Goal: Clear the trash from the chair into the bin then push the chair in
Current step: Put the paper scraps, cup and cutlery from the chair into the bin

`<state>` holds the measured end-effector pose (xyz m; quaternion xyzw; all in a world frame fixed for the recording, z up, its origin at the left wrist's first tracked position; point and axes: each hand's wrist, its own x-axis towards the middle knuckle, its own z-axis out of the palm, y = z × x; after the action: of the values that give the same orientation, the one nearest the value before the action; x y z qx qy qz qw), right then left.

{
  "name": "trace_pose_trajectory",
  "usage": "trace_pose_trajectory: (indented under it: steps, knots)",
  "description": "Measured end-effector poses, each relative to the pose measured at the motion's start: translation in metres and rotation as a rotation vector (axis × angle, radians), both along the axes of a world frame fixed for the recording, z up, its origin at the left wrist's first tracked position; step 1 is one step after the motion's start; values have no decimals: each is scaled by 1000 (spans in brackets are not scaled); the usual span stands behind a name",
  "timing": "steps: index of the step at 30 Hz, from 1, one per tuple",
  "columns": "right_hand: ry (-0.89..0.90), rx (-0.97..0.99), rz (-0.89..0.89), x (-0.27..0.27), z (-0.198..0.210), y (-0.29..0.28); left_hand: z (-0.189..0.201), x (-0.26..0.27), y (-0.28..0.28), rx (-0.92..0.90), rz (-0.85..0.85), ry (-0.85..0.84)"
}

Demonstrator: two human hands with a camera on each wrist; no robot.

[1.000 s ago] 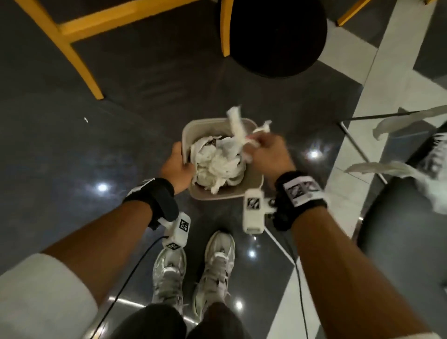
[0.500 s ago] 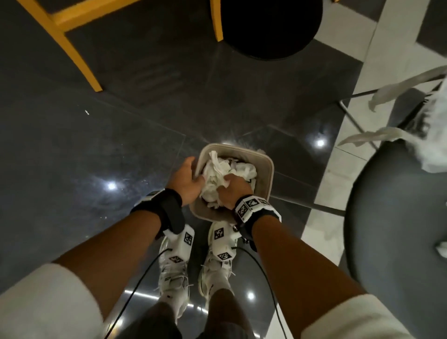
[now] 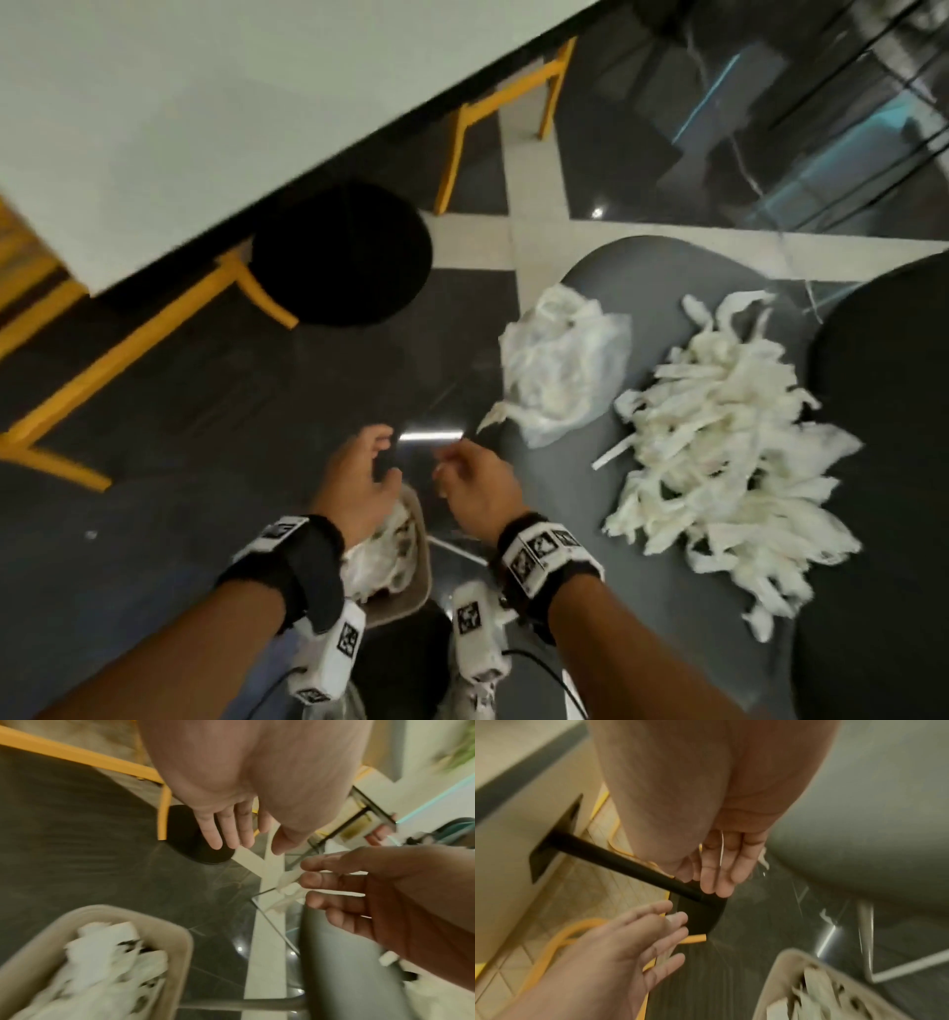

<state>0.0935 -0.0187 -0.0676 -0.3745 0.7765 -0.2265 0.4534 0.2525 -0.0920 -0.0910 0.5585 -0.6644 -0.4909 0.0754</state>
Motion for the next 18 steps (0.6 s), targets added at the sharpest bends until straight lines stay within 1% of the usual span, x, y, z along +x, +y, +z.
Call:
trace_pose_trajectory:
  steps: [3,6,7,9,11,13,15,16,17,18]
  knots:
    - [-22,-73,-112,-59,18,8,20,-77,-12,-58,-104,62]
    - [47,-119,-204,-118,30,14,29,-149,-23,-125,-217,96]
    - [69,-129,-233,-135,34,16,30,-170,-26,-157,-275,71]
    - [109,-134,-248,-164,41,16,29,-206,-28,-172,-402,-44]
    - [207,-168,-210,-188,47,9,21,-234,-28,-165,-515,-195]
    - [353,-261,-148,-208,50,-4,7,-249,-25,-145,-591,-295]
    - [520,-340,-10,-226,43,-26,-10,-250,-18,-158,-595,-297]
    - [580,-327,82,-234,37,-40,-14,-247,-14,-179,-575,-270]
    - [603,-273,173,-239,30,-55,-17,-245,-11,-201,-556,-237]
    - [585,-198,250,-242,22,-69,-19,-243,-8,-223,-549,-210]
